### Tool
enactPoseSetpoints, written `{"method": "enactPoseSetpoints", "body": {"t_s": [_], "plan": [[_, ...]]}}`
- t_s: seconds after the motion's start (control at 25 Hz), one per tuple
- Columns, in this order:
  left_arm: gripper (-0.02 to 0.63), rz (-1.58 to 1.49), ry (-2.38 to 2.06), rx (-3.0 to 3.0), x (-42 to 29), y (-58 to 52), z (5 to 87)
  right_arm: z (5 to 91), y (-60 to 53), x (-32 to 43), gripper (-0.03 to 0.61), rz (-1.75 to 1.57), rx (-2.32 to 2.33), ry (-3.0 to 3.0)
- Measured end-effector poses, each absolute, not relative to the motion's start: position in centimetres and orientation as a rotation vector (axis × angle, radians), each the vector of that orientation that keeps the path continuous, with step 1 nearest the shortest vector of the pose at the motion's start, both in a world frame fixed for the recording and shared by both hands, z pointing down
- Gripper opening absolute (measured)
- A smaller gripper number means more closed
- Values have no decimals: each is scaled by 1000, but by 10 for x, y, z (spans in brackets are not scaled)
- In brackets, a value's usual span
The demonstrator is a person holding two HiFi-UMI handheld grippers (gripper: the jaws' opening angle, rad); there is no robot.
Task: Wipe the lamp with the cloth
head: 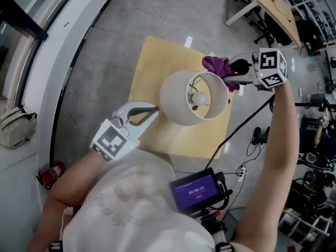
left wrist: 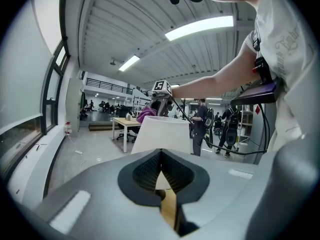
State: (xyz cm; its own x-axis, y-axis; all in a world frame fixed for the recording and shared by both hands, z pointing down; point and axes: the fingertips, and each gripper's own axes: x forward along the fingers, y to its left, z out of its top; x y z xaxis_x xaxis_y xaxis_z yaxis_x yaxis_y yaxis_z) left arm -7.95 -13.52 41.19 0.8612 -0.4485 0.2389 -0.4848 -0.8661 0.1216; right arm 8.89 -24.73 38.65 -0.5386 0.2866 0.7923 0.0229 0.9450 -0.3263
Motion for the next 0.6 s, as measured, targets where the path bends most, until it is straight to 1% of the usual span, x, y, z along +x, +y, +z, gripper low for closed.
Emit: {"method": "enactPoseSetpoints", "body": {"t_s": [0.12, 0.28, 0.44, 0.6], "plan": [[0, 290, -687, 2869, -79, -129, 410, 372, -244, 94, 97, 320, -82, -2242], [0, 283, -632, 2896, -83, -127, 407, 359, -250, 113, 98, 210, 256, -2343], [0, 273, -578, 2910, -87, -122, 405, 361, -237, 140, 100, 112, 620, -2269], [0, 259, -510, 2913, -94, -115, 408, 375, -196, 147, 100, 108, 863, -2189]]}}
